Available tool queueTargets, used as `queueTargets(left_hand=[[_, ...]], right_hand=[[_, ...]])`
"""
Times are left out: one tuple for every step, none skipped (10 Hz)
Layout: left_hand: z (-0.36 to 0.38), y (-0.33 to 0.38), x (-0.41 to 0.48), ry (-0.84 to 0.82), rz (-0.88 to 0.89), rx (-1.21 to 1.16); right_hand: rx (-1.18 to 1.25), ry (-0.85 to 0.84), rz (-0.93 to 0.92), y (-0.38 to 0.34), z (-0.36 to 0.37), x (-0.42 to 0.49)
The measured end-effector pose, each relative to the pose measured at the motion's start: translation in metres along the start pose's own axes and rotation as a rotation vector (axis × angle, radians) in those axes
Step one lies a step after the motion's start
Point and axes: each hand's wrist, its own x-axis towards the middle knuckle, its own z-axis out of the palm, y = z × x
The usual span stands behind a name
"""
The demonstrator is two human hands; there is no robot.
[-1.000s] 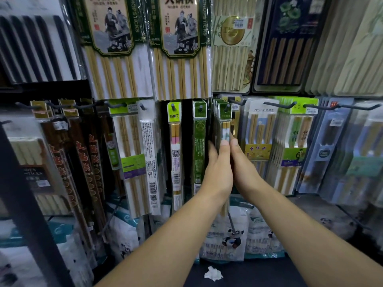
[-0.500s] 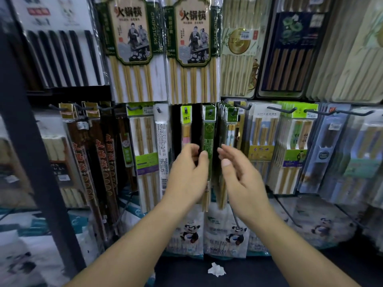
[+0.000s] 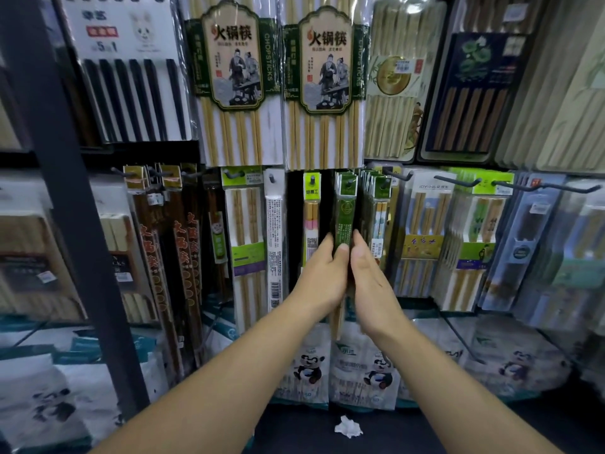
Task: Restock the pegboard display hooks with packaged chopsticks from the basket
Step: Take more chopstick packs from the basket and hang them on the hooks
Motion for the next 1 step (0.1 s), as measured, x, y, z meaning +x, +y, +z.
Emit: queueTargets(left_hand=[[-0.0083,-0.0031,-0.0164,0.021,-0.013,0.093]], right_hand=[[-0.038,0.075,-0.025,-0.001,-0.0104,-0.0191]])
